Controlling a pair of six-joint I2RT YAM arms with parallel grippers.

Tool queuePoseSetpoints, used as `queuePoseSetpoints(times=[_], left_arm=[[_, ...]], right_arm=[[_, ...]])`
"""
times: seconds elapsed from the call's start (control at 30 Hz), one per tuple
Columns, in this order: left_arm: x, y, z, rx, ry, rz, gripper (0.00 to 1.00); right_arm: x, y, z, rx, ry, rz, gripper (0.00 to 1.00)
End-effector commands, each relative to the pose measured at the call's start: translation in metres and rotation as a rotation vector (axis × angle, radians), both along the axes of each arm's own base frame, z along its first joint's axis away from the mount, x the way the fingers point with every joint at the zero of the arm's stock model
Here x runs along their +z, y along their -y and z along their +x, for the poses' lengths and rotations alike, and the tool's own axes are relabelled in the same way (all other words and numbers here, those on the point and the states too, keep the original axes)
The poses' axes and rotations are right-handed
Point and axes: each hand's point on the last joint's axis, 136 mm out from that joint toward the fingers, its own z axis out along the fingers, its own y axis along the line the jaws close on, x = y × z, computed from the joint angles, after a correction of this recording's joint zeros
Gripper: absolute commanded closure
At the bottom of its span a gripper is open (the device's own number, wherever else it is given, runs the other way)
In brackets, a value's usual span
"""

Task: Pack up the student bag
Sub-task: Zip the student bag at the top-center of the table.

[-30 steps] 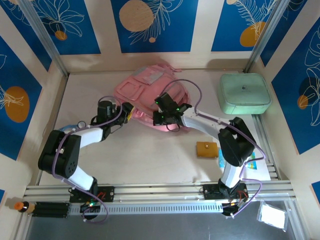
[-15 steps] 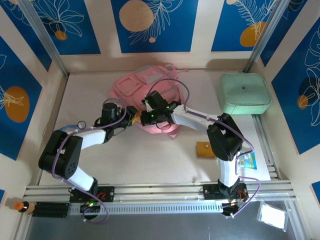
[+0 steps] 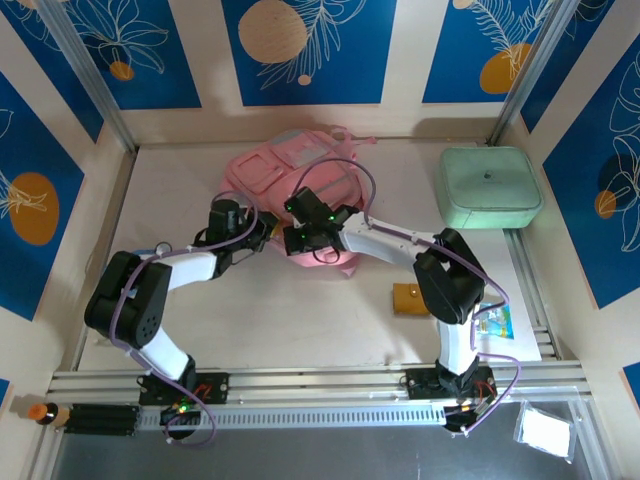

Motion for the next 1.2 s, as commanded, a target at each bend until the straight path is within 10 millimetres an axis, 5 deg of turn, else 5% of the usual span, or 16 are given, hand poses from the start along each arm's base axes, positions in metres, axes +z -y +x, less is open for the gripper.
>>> queuePoseSetpoints(times=[0.0, 0.3, 0.53, 0.67, 0.93, 1.17], left_arm=[[0.013, -0.005, 0.016, 0.024, 0.057, 0.018, 0.99], [0.012, -0.013, 0.017, 0.032, 0.057, 0.024, 1.00], [0.008, -0.026, 0.012, 0.047, 0.044, 0.056, 0.99], [0.003, -0.040, 0.006, 0.062, 0.029, 0.096, 0.88], [-0.006, -0.090, -0.019, 0.158, -0.033, 0.169, 0.57], [0.011, -0.119, -0.038, 0.243, -0.046, 0.193, 0.50]], right_arm=[[0.004, 0.041, -0.009, -0.064, 0.033, -0.129, 1.00], [-0.008, 0.111, 0.011, -0.222, 0.035, -0.226, 0.98], [0.004, 0.130, 0.048, -0.275, 0.049, -0.179, 1.00], [0.016, 0.099, 0.054, -0.153, 0.072, -0.115, 1.00], [0.029, 0.012, 0.036, 0.096, 0.080, 0.030, 1.00], [0.037, -0.048, 0.024, 0.186, 0.059, 0.112, 1.00]])
